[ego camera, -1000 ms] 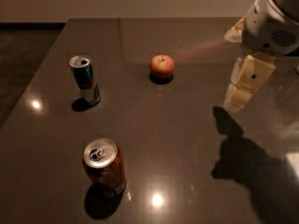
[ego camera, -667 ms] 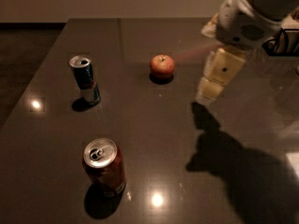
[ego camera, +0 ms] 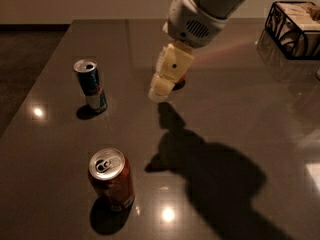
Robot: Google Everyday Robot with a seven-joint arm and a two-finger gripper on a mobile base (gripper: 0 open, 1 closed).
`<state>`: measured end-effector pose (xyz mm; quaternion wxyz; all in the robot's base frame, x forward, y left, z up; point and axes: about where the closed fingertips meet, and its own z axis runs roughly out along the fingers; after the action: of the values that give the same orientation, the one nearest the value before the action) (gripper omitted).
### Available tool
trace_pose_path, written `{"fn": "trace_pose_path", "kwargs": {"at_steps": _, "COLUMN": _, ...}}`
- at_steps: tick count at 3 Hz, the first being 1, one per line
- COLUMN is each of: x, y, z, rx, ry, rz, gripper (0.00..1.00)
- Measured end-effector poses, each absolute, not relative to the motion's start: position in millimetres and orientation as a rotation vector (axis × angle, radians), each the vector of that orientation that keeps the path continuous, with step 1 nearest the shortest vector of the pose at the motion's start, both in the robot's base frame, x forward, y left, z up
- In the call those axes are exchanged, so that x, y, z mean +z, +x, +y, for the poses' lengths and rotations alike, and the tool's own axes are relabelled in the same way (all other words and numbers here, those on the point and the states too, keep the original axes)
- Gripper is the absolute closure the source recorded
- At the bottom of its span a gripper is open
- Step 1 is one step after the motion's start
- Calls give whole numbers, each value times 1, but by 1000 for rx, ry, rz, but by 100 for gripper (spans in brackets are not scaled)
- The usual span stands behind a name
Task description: Move redbull can near coke can
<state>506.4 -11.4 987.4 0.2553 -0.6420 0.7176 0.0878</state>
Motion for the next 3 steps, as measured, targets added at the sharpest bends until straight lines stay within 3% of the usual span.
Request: {"fn": "trace_pose_path", "kwargs": {"at_steps": 3, "x": 957, "y": 519, "z": 117, "rx": 453, "ry": -1789, "rz": 1869, "gripper": 0}}
